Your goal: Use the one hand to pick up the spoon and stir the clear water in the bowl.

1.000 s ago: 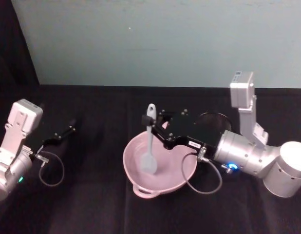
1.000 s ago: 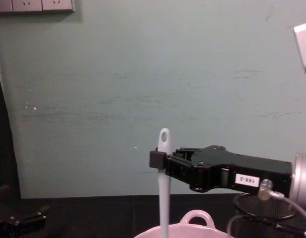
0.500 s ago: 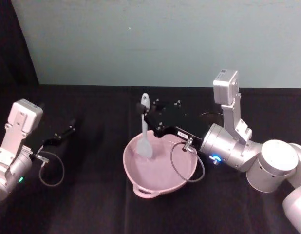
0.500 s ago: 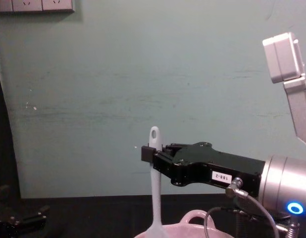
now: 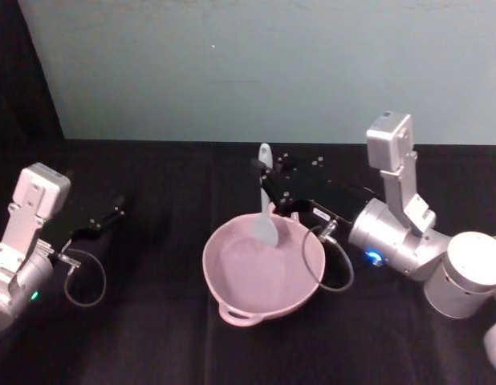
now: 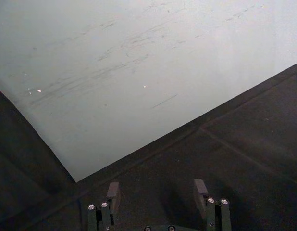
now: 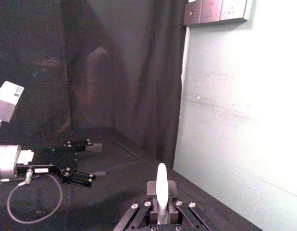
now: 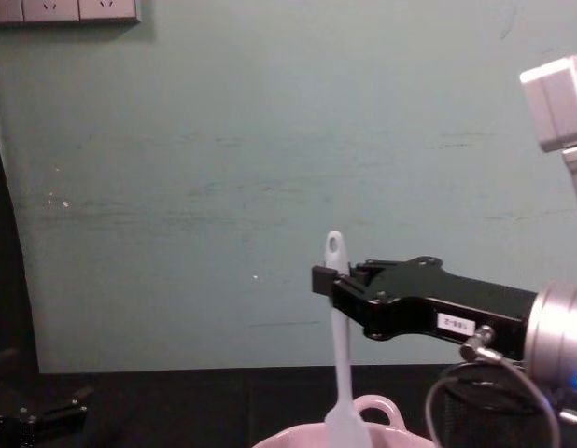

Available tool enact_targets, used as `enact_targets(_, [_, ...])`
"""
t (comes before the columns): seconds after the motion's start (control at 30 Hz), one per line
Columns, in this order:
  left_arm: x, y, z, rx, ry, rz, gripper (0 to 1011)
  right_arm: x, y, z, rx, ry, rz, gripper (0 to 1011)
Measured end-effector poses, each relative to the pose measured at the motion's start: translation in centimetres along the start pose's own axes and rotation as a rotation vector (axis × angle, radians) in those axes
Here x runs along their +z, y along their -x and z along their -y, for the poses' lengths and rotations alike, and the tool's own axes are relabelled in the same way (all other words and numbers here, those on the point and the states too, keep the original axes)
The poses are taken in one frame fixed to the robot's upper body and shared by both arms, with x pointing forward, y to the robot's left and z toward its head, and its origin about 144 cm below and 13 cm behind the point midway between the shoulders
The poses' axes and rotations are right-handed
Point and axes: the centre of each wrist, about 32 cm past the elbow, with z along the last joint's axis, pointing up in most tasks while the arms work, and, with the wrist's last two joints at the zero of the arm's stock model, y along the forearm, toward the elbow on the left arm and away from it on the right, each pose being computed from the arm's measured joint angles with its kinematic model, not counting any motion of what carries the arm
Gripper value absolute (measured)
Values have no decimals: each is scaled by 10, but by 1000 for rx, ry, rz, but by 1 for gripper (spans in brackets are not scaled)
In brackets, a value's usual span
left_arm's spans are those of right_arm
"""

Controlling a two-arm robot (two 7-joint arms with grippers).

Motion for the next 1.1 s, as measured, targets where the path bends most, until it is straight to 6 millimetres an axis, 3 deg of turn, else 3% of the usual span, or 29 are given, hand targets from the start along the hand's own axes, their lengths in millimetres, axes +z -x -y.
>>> enact_targets(0.37, [0, 0, 0, 0, 0, 0, 1005, 6, 2, 31, -3, 15, 13, 116])
enact_targets(0.57, [0, 0, 0, 0, 0, 0, 1005, 7, 11, 37, 47, 6, -16, 116])
enact_targets(0.83, [0, 0, 0, 0, 0, 0, 1005, 1, 29, 23, 138, -13, -65, 116])
enact_targets(1.1, [0, 0, 0, 0, 0, 0, 1005, -9, 29, -1, 128, -45, -88, 116])
